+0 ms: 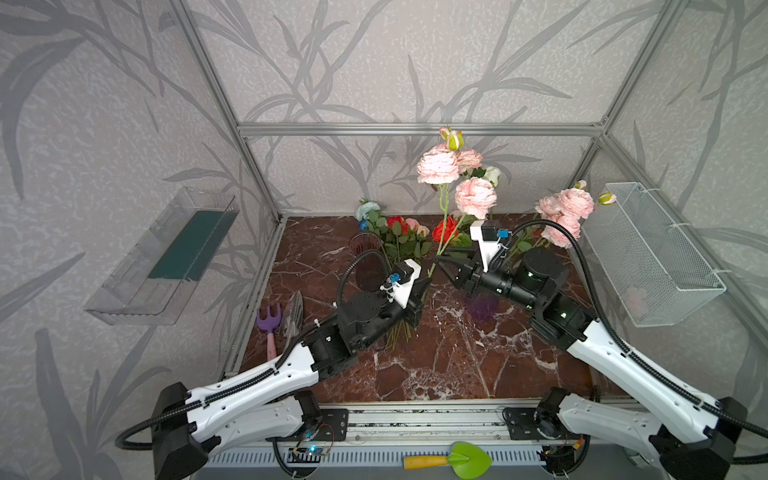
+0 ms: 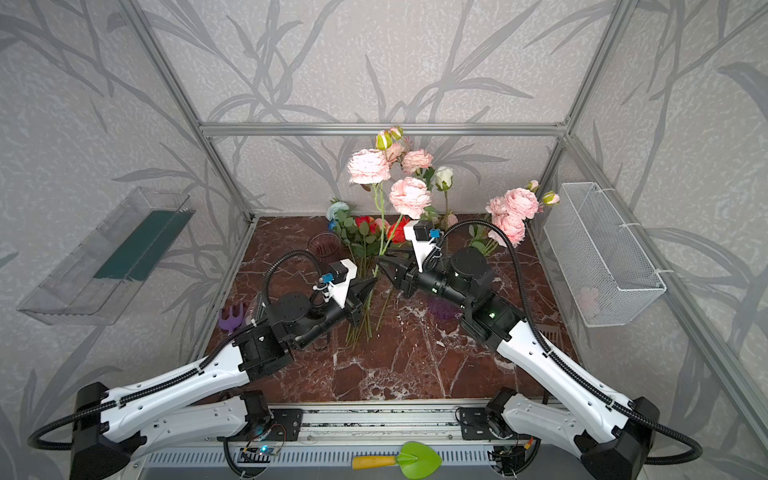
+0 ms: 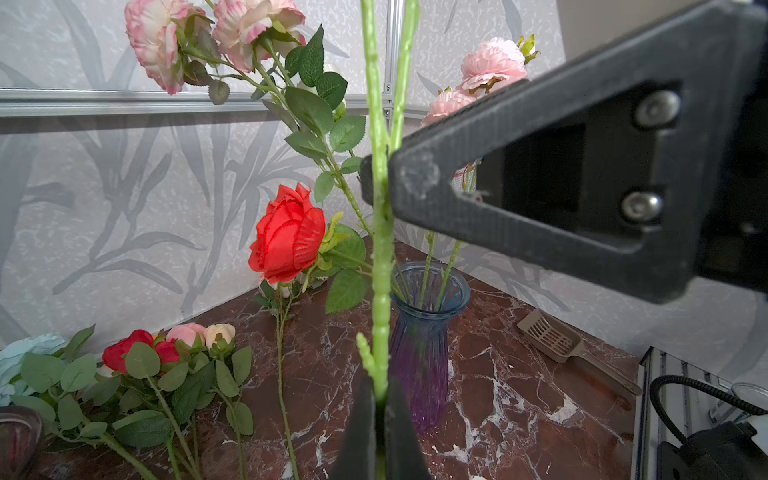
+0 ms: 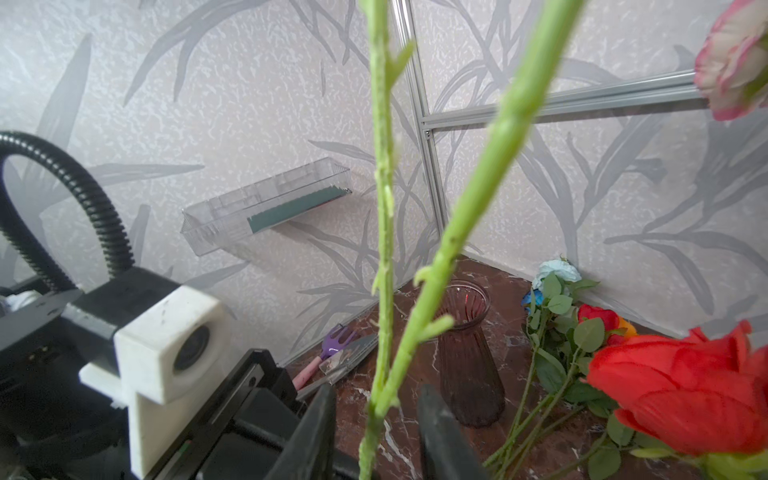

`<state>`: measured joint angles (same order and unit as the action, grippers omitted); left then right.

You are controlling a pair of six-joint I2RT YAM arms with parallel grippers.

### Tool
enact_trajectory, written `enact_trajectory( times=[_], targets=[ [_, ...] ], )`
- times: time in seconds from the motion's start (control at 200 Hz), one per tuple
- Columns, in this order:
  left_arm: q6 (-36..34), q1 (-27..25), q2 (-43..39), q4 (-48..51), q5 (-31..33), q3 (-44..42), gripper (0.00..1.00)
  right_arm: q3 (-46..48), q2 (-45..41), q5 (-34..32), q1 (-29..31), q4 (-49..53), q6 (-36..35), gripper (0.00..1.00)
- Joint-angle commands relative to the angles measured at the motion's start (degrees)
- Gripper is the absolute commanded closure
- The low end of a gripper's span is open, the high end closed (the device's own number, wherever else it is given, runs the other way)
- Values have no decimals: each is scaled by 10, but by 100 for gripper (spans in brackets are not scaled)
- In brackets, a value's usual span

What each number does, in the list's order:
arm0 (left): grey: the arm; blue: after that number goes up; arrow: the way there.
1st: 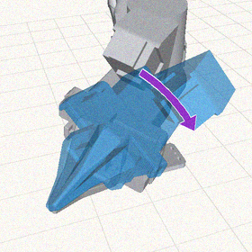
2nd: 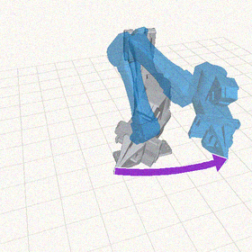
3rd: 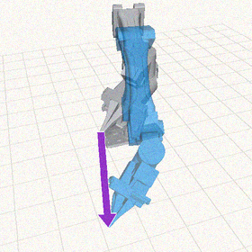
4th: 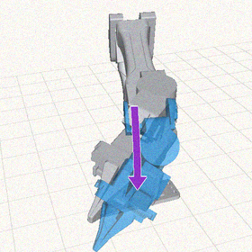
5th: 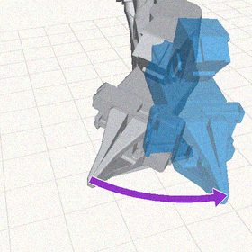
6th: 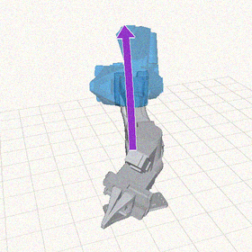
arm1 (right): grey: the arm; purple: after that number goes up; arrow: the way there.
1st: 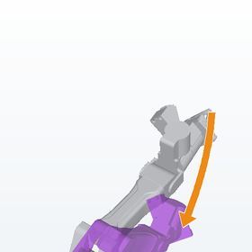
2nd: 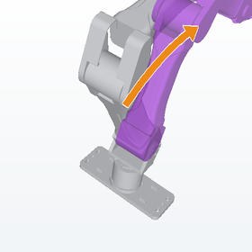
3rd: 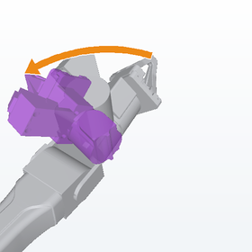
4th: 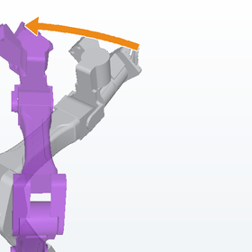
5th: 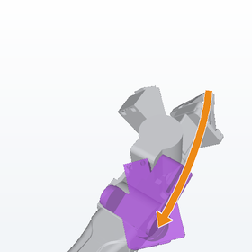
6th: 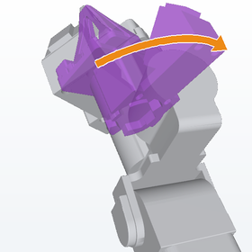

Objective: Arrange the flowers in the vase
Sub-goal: 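Grasp the pink rose stem with the right gripper above the left gripper, then raise the pink rose with the right gripper while the left gripper opens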

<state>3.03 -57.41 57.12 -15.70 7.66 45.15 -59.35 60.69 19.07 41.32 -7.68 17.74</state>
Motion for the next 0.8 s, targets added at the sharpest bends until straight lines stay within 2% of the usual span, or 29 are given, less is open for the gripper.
enact_trajectory(
  times=[0.0,0.165,0.26,0.29,0.33,0.455,0.5,0.65,0.795],
  targets=[
    [-15,-6,1,-16,11,-3,100,-23,13,-8,1,-31,21,73],
    [-16,-12,0,-15,26,-4,100,-32,23,1,2,-37,33,92],
    [-11,-14,1,-16,42,-4,100,-30,20,-5,2,-39,36,96],
    [-11,-13,0,-16,44,-4,97,-29,18,-8,2,-41,37,97],
    [-9,-14,0,-15,48,-4,89,-26,15,-12,2,-44,37,97],
    [-6,-14,-3,-15,72,-5,42,-19,2,-49,2,-41,33,99],
    [-4,-15,-6,-17,88,-6,35,-19,-2,-62,2,-34,27,98],
    [-5,-15,-21,-45,160,-24,32,-25,-22,-120,2,0,-6,98],
    [-6,-15,-28,-91,299,-43,32,-21,-54,-179,2,19,-37,99]
  ],
)
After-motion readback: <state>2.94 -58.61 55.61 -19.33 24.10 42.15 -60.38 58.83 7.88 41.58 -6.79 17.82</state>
